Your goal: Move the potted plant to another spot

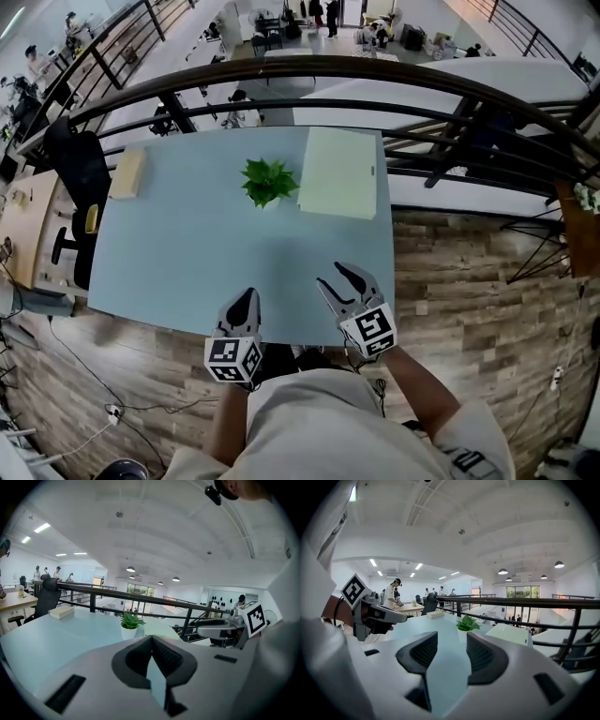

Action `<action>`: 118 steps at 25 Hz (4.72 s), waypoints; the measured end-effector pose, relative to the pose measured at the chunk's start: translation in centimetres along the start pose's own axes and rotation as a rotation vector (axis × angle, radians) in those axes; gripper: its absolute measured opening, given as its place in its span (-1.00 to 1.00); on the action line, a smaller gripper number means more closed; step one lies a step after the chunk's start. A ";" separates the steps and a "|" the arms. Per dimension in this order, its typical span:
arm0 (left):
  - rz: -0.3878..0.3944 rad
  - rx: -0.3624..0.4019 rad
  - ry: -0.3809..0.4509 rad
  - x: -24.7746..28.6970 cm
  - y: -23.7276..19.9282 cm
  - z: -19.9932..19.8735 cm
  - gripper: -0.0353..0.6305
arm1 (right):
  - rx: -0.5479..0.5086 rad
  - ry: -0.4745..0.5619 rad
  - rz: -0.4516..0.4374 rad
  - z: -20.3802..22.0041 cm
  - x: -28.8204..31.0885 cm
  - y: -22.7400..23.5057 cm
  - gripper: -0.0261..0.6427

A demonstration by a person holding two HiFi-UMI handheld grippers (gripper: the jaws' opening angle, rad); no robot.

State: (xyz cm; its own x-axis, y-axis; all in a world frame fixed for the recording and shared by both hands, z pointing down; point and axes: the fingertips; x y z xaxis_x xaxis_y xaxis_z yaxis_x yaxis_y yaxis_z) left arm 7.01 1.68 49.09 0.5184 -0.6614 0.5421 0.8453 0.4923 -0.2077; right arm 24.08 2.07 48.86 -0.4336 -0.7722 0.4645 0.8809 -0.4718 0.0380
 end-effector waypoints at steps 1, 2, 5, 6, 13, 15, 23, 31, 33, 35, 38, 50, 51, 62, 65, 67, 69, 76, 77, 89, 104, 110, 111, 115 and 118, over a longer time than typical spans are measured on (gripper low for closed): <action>0.006 0.000 -0.008 0.3 -0.1 0.1 -0.86 | -0.003 -0.008 -0.002 0.1 0.3 0.0 -0.32; 0.010 0.000 -0.015 0.7 -0.2 0.2 -0.86 | -0.004 -0.015 -0.003 0.2 0.6 0.0 -0.30; 0.017 0.004 -0.029 1.8 -0.9 0.3 -0.86 | -0.001 -0.027 0.002 0.4 1.9 0.2 -0.27; 0.018 0.006 -0.033 2.1 -1.2 0.3 -0.86 | 0.002 -0.031 0.003 0.4 2.3 0.3 -0.26; 0.015 -0.003 -0.062 4.2 -4.2 0.7 -0.86 | 0.010 -0.049 0.001 0.3 6.0 0.2 -0.15; 0.018 -0.011 -0.074 4.8 -5.2 1.0 -0.86 | 0.014 -0.059 0.009 0.4 7.3 0.4 -0.13; 0.027 -0.015 -0.110 7.3 -8.8 0.7 -0.86 | 0.034 -0.095 0.013 0.0 12.5 0.9 -0.03; 0.047 -0.041 -0.138 9.8 -11.8 1.8 -0.86 | 0.037 -0.153 0.023 0.6 17.8 0.9 0.11; 0.055 -0.051 -0.144 10.6 -12.5 2.2 -0.86 | 0.038 -0.166 0.034 0.7 19.2 1.2 0.12; 0.063 -0.063 -0.151 11.3 -13.3 2.6 -0.86 | 0.041 -0.175 0.049 0.8 20.5 1.4 0.14; 0.072 -0.078 -0.162 12.3 -14.5 3.4 -0.86 | 0.055 -0.186 0.066 1.1 22.4 1.8 0.17; 0.115 -0.085 -0.207 15.6 -16.6 4.7 -0.86 | 0.113 -0.218 0.109 2.0 28.6 3.2 0.33; 0.123 -0.075 -0.212 15.7 -16.7 4.6 -0.86 | 0.126 -0.217 0.115 2.0 29.1 3.3 0.34; 0.107 -0.093 -0.233 16.8 -20.6 4.8 -0.86 | 0.180 -0.182 0.222 1.6 32.7 4.8 0.50; 0.112 -0.085 -0.238 17.2 -21.2 4.7 -0.86 | 0.206 -0.154 0.251 1.2 33.3 5.2 0.55; 0.121 -0.079 -0.243 17.4 -21.2 4.6 -0.86 | 0.216 -0.149 0.274 1.2 33.6 5.5 0.57; 0.133 -0.074 -0.249 17.7 -21.0 4.4 -0.86 | 0.229 -0.151 0.295 1.2 33.8 5.9 0.59; 0.159 -0.063 -0.265 18.9 -20.4 4.2 -0.86 | 0.290 -0.118 0.345 0.5 34.9 8.1 0.61; 0.163 -0.063 -0.266 19.0 -20.2 4.2 -0.86 | 0.292 -0.117 0.350 0.5 35.0 8.4 0.61; 0.181 -0.115 -0.271 18.5 -19.8 4.6 -0.86 | 0.285 -0.118 0.377 0.3 35.1 9.0 0.62; 0.124 -0.168 -0.243 16.7 -20.1 4.2 -0.86 | 0.259 -0.086 0.238 -0.6 33.4 6.3 0.60; 0.127 -0.115 -0.222 16.3 -19.6 2.8 -0.86 | 0.261 -0.028 0.209 -1.9 31.6 5.2 0.60; 0.131 -0.109 -0.220 16.4 -19.3 2.6 -0.86 | 0.259 -0.021 0.207 -2.1 31.0 5.1 0.60; 0.152 -0.078 -0.208 16.2 -16.9 1.7 -0.86 | 0.256 0.015 0.199 -2.8 28.1 5.0 0.60; 0.166 -0.038 -0.192 15.6 -13.6 1.1 -0.86 | 0.246 0.049 0.190 -2.8 24.5 5.2 0.60</action>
State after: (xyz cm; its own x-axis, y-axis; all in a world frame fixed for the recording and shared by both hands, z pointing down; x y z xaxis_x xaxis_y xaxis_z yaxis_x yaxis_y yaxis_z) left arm 3.51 -14.74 61.25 0.6198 -0.4518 0.6416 0.7566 0.5611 -0.3357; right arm 17.48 -20.54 57.93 -0.2598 -0.8591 0.4410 0.9640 -0.2041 0.1704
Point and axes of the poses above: the fingertips, and each gripper's own axes: x forward along the fingers, y to its right, z out of its underside, and after that the axes turned 11 degrees about -y, right-handed
